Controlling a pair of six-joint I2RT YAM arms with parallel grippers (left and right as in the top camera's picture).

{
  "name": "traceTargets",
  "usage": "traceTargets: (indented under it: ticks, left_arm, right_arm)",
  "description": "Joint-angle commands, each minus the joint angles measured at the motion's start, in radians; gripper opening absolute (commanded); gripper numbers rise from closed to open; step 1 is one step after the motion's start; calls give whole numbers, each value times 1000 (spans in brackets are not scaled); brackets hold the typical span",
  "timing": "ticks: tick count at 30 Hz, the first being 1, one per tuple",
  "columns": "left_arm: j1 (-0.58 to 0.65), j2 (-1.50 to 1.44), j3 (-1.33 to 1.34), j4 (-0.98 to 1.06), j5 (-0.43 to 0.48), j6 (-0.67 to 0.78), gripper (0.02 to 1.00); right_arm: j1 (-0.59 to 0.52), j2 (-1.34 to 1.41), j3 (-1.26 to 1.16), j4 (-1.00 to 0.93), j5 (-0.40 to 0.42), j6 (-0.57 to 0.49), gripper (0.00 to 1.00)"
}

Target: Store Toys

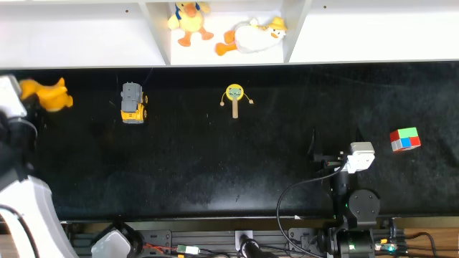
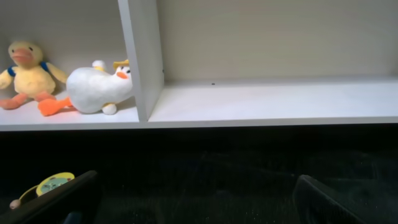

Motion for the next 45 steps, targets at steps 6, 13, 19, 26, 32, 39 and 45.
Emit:
traceTargets:
  ticks: [6,13,19,26,32,39,45]
  left_arm:
    - [-116,227,254,-8,-175,-95,102]
    - [-163,355,394,-10,-223,-96,97]
    - [-173,449,484,2,-234,-95,80]
    - [-179,523,523,12,-233,-92,80]
    - [-193,566,524,39,-233,-92,91]
    - [-208,602,524,58,-234,-92,95]
    - [-218,615,524,67,-234,-91,97]
  right_arm:
    - [-4,-7,-13,5,-4,5,996]
    - [-4,-7,-13,5,-4,5,996]
    - [-4,-7,-13,5,-4,5,993]
    - [-4,-7,-13,5,-4,5,996]
    - [-4,-7,-13,5,-4,5,996]
    - [-4,-7,-13,5,-4,5,996]
    - [-4,-7,-13,5,-4,5,996]
